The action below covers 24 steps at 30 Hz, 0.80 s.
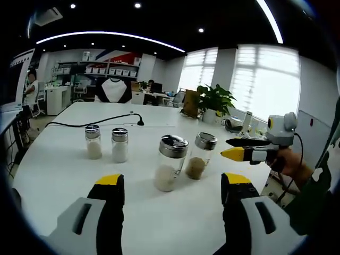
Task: Rotate the seasoning bottle until the label or dispensing opening points toward the visible target arrow and the bottle remains upright within the marked orientation range
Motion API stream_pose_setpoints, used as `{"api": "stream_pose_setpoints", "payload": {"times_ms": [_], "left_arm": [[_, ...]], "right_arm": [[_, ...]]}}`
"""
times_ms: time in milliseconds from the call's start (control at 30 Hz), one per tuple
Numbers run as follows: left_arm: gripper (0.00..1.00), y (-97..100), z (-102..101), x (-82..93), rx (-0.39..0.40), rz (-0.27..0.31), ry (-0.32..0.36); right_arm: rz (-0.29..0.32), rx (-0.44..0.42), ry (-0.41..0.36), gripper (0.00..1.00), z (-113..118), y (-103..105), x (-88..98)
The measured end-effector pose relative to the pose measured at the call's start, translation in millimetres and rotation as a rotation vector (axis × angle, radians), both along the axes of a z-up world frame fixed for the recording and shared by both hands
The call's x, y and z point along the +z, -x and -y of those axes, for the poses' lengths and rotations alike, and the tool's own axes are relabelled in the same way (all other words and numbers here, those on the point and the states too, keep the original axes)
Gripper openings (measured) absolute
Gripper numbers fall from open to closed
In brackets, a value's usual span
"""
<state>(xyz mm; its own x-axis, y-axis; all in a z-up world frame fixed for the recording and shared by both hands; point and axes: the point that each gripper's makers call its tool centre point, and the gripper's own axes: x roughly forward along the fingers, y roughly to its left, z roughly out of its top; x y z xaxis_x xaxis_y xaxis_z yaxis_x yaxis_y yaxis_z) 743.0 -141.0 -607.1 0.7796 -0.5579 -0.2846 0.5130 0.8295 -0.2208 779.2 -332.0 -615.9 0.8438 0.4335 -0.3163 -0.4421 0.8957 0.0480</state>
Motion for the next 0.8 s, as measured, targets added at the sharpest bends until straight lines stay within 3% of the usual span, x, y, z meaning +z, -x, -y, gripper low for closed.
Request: {"api": "stream_pose_setpoints", "payload": {"times_ms": [300, 633, 800], "left_arm": [[0.78, 2.1, 4, 1.3, 0.001, 0.006, 0.003], [0.78, -2.4, 5, 11.0, 0.001, 0.035, 0.022], [0.78, -6.9, -3, 20.1, 0.024, 0.052, 0.050]], "right_arm": [[-0.007, -0.020, -0.002, 0.71, 13, 9, -5.2], [0.006, -0.028, -0.025, 0.76, 19, 12, 1.0], [0.052, -0.063, -0.005, 0.80, 23, 9, 9.7]]}}
